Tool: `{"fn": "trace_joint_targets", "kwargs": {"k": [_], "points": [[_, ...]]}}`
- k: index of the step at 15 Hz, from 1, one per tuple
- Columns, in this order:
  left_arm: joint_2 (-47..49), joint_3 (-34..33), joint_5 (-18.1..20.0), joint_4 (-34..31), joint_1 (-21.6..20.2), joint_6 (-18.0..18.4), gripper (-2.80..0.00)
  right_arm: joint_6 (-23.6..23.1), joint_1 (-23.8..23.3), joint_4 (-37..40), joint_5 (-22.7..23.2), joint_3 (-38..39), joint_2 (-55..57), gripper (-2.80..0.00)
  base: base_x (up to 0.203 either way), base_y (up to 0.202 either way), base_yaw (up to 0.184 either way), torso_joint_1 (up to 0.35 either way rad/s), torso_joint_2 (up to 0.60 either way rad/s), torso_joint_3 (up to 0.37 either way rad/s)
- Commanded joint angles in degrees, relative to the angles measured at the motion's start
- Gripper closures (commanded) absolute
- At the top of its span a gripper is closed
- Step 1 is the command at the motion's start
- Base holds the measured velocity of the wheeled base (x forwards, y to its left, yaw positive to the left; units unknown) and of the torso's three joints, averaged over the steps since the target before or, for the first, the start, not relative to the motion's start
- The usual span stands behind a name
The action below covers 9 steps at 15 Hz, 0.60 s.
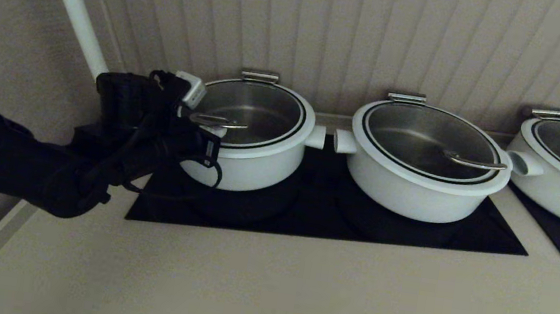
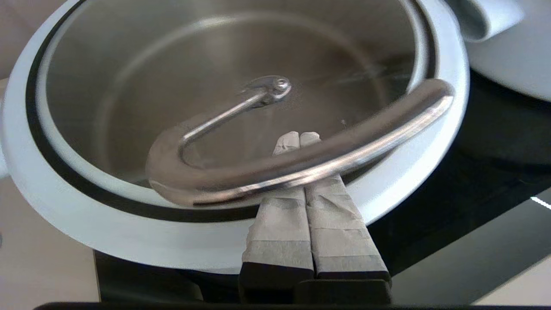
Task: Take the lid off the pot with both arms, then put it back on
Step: Open the food pot lid a small opening with the left arm
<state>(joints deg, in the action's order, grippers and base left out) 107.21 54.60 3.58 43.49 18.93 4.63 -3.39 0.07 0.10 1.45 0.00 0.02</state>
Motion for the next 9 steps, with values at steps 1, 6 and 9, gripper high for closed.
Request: {"fn": "trace_joint_targets", "kwargs": {"k": [1, 6, 9], "points": [[1.3, 0.6, 0.0, 0.3, -0.7, 0.1, 0.0, 0.0, 0.0, 0.0, 0.0, 0.0, 0.0, 0.0, 0.0, 0.0, 0.0, 0.0, 0.0, 0.0], [2.3, 3.9, 0.1, 0.4, -2.6, 0.2, 0.0, 0.0, 0.0, 0.0, 0.0, 0.0, 0.0, 0.0, 0.0, 0.0, 0.0, 0.0, 0.0, 0.0], [2.8, 5.1, 0.0, 0.5, -3.4, 0.2, 0.0, 0.0, 0.0, 0.0, 0.0, 0.0, 0.0, 0.0, 0.0, 0.0, 0.0, 0.0, 0.0, 0.0]]}}
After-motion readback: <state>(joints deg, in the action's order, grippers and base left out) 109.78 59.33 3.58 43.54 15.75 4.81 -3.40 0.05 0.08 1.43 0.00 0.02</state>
